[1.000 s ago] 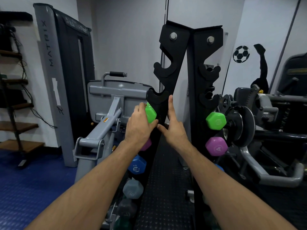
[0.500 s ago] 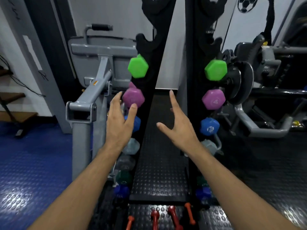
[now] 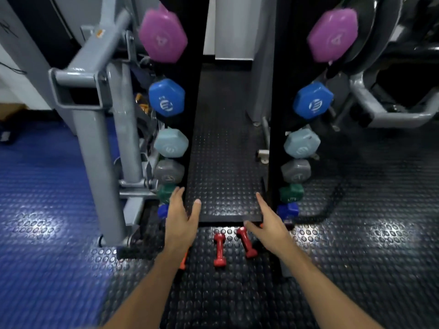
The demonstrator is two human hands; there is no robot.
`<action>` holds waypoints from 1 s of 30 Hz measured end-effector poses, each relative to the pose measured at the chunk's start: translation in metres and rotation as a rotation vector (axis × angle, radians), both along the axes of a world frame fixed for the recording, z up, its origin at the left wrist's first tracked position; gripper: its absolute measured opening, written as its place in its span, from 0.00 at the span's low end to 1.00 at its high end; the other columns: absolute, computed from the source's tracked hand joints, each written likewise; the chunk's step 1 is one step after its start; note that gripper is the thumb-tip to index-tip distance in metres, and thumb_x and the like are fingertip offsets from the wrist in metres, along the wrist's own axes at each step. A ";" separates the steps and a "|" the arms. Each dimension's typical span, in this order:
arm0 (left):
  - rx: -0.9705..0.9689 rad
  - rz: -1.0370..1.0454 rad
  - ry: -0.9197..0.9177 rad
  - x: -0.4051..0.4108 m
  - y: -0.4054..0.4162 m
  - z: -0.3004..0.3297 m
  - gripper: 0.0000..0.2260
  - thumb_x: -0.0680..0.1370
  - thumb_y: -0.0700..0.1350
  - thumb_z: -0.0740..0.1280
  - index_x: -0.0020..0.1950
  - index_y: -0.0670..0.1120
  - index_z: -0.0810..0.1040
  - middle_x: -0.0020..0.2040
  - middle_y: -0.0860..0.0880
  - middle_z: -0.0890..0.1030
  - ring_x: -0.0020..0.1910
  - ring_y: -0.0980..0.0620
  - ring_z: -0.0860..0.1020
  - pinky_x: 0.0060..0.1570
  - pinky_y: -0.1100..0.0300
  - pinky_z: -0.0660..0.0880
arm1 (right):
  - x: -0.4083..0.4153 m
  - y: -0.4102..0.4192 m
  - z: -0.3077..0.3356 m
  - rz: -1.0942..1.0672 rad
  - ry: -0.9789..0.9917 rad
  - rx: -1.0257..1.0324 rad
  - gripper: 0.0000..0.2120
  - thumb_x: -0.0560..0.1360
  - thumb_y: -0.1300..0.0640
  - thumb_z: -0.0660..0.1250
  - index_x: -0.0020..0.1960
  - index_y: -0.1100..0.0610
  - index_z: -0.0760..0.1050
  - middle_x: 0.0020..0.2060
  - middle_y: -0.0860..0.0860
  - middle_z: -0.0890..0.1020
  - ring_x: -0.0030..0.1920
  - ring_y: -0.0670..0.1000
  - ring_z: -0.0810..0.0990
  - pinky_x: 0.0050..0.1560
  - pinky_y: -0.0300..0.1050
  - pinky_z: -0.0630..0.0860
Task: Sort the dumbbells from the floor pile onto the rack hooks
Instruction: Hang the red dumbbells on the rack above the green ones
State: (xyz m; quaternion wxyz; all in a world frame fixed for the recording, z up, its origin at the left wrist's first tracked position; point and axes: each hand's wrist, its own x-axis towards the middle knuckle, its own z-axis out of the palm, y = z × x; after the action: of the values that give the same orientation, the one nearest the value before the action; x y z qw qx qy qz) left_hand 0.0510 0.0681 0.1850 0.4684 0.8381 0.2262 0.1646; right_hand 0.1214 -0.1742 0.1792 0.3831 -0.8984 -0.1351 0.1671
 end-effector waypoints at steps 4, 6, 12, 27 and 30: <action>-0.051 -0.058 0.205 -0.007 -0.015 -0.064 0.31 0.82 0.59 0.62 0.82 0.49 0.58 0.81 0.51 0.62 0.79 0.51 0.61 0.77 0.46 0.62 | -0.005 -0.008 -0.057 -0.031 0.093 -0.072 0.46 0.79 0.43 0.70 0.84 0.43 0.43 0.82 0.45 0.61 0.80 0.50 0.62 0.78 0.52 0.65; -0.085 -0.101 0.295 -0.009 -0.022 -0.092 0.32 0.82 0.58 0.63 0.82 0.48 0.58 0.81 0.49 0.63 0.79 0.49 0.62 0.77 0.47 0.63 | -0.007 -0.011 -0.081 -0.037 0.137 -0.088 0.45 0.80 0.44 0.70 0.85 0.45 0.43 0.81 0.48 0.63 0.80 0.52 0.63 0.76 0.50 0.65; -0.118 -0.230 0.548 -0.001 -0.040 -0.174 0.32 0.82 0.59 0.64 0.81 0.47 0.60 0.79 0.46 0.66 0.76 0.48 0.67 0.75 0.52 0.64 | -0.008 -0.023 -0.160 -0.100 0.279 -0.110 0.45 0.79 0.48 0.71 0.85 0.47 0.45 0.78 0.48 0.70 0.73 0.50 0.74 0.70 0.47 0.70; -0.077 -0.434 0.579 0.126 -0.094 -0.317 0.21 0.85 0.50 0.62 0.77 0.46 0.69 0.66 0.46 0.78 0.59 0.51 0.78 0.58 0.62 0.67 | 0.024 -0.036 -0.341 -0.591 0.532 0.111 0.33 0.78 0.50 0.74 0.79 0.56 0.66 0.56 0.48 0.79 0.57 0.50 0.78 0.60 0.45 0.72; -0.029 -0.458 0.560 0.151 -0.102 -0.342 0.22 0.85 0.49 0.62 0.78 0.44 0.68 0.75 0.44 0.72 0.72 0.46 0.72 0.71 0.55 0.66 | 0.031 -0.031 -0.368 -0.645 0.593 0.148 0.36 0.75 0.50 0.77 0.78 0.56 0.67 0.53 0.47 0.82 0.55 0.51 0.82 0.64 0.52 0.77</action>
State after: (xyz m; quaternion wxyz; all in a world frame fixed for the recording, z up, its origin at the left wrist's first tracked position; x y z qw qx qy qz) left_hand 0.2019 -0.0341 -0.1570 0.4249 0.8728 0.1544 -0.1839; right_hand 0.1523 -0.2055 -0.1888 0.5009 -0.7780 0.2564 0.2795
